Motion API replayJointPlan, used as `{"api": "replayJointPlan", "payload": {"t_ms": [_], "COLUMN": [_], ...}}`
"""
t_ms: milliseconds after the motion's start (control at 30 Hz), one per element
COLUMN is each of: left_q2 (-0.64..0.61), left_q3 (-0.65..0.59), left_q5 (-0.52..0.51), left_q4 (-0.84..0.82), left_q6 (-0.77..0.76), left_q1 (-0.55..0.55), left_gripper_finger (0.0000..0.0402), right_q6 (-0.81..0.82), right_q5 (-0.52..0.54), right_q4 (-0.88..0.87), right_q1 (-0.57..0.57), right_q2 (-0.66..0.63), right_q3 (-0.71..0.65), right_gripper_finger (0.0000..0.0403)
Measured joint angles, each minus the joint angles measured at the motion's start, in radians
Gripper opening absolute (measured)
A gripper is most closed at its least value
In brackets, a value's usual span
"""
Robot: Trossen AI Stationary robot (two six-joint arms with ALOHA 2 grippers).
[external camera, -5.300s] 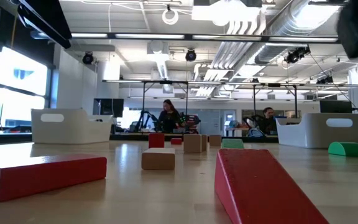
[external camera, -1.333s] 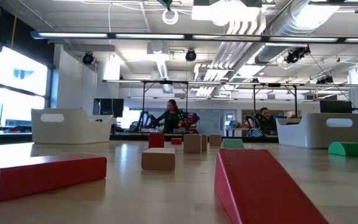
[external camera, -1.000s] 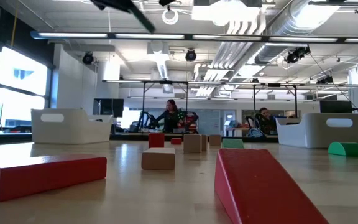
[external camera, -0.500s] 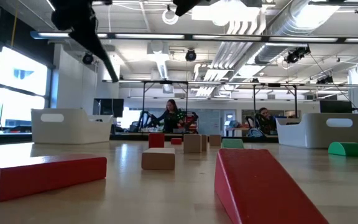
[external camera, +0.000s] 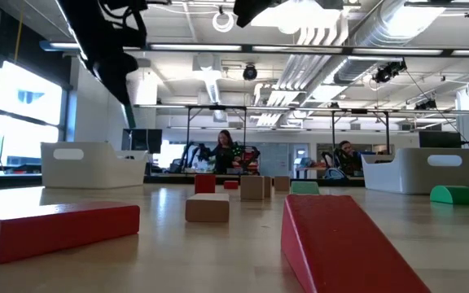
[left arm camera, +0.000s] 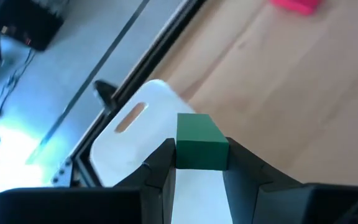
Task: Sort & place blocks by color
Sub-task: Put the green block into the white bin
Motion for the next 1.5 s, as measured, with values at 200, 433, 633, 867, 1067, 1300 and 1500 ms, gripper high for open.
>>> {"api": "replayJointPlan", "payload": {"t_ms": [200,433,633,867,1067,1300,1500], "left_q2": [0.000,0.000,0.019,0.111,0.195,0.257,0.275], "left_q3": [0.000,0.000,0.000,0.000,0.000,0.001,0.001], "left_q5": [0.033,0.134,0.204,0.253,0.233,0.211,0.211], "left_q4": [-0.003,-0.013,-0.037,-0.035,-0.026,0.002,0.001], "left_q6": [-0.021,-0.021,-0.019,0.014,0.040,0.094,0.097], "left_q1": [0.115,0.239,0.302,0.349,0.374,0.401,0.405], "left_gripper_finger": [0.0079,0.0079,0.0079,0.0079,0.0079,0.0094,0.0125], "right_q6": [0.000,0.020,0.050,0.101,0.106,0.105,0.104], "right_q5": [0.000,0.005,0.054,0.053,0.052,0.052,0.052], "right_q4": [0.000,0.001,0.001,0.001,0.001,0.000,-0.005], "right_q1": [0.000,-0.001,-0.001,-0.001,0.001,0.004,0.004], "right_q2": [0.000,0.000,0.000,0.000,0.000,0.000,0.000], "right_q3": [0.000,0.000,0.000,0.000,0.000,0.000,0.000], "right_gripper_finger": [0.0181,0.0181,0.0181,0.0181,0.0181,0.0181,0.0181]}}
